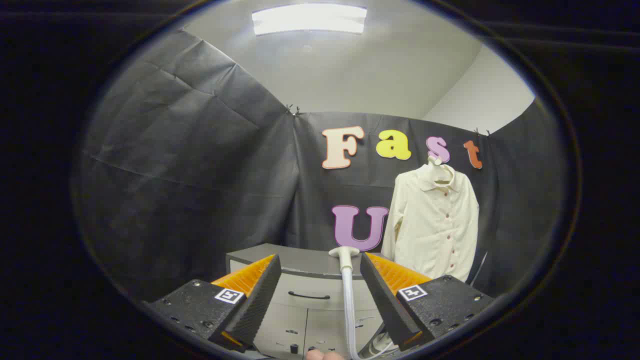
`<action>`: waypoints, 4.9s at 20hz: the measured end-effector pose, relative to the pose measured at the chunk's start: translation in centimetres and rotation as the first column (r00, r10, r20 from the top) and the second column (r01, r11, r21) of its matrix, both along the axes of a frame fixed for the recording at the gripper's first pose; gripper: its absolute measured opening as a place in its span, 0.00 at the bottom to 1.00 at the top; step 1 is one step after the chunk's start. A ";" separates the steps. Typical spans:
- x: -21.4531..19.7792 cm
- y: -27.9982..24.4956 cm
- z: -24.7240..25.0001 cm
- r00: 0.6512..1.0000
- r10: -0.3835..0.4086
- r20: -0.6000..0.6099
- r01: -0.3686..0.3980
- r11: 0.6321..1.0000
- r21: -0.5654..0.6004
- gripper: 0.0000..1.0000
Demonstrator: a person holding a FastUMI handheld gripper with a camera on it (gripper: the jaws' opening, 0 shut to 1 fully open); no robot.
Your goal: Iron the clothes twice with a garment steamer, once on the left side and once on the right side.
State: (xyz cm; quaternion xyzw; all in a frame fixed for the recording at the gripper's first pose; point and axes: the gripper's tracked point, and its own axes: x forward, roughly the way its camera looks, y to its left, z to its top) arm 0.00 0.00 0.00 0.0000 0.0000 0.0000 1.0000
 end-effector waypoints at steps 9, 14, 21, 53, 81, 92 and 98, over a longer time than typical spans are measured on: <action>0.6 0.5 -1.1 0.999 0.008 -0.038 -0.008 1.000 0.011 0.96; 0.9 0.6 -1.2 0.999 0.008 -0.044 -0.007 1.000 0.012 0.96; 2.2 0.1 -1.6 0.999 0.000 -0.050 0.000 1.000 -0.009 0.96; 28.7 -6.0 -17.3 0.848 -0.075 -0.524 0.042 0.996 -0.075 0.90; 17.1 -20.6 -2.0 0.998 -0.053 -0.041 0.055 0.997 0.050 0.30; 20.2 -31.8 -3.7 0.993 -0.118 -0.007 0.118 0.988 0.099 0.31; 24.5 -34.7 -6.7 0.992 -0.121 -0.022 0.123 0.981 0.152 0.30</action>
